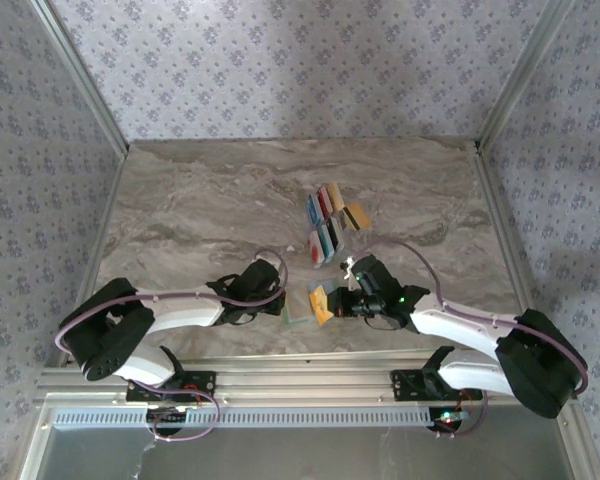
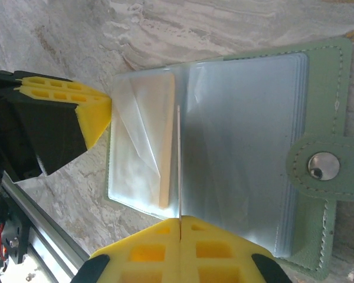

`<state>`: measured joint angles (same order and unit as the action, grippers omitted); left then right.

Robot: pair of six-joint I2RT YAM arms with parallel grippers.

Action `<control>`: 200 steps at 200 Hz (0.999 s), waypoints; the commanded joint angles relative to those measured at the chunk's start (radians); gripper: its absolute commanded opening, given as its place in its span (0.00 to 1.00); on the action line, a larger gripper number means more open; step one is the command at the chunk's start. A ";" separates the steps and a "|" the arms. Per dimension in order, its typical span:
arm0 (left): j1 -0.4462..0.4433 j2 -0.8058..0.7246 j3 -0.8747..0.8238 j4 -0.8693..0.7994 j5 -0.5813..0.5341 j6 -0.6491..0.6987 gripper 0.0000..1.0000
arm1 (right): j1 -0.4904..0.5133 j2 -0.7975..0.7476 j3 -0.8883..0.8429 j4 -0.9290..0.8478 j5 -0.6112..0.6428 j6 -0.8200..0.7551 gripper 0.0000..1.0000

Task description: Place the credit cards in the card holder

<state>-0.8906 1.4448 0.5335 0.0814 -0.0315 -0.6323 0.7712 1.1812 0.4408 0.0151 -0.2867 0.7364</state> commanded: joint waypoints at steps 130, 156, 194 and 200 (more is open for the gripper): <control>0.001 0.015 -0.021 0.017 -0.015 0.005 0.10 | 0.001 -0.062 -0.019 -0.042 -0.009 0.009 0.00; 0.001 0.009 -0.021 0.015 -0.016 0.005 0.10 | 0.001 -0.032 -0.017 -0.034 -0.019 0.009 0.00; 0.001 0.004 -0.022 0.012 -0.019 0.006 0.10 | 0.001 -0.003 -0.018 -0.016 -0.036 0.012 0.00; 0.001 0.005 -0.023 0.011 -0.019 0.006 0.10 | 0.002 0.000 -0.018 -0.015 -0.041 0.012 0.00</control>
<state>-0.8906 1.4494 0.5259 0.1017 -0.0322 -0.6327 0.7712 1.1683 0.4351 0.0036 -0.3046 0.7441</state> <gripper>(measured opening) 0.099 0.066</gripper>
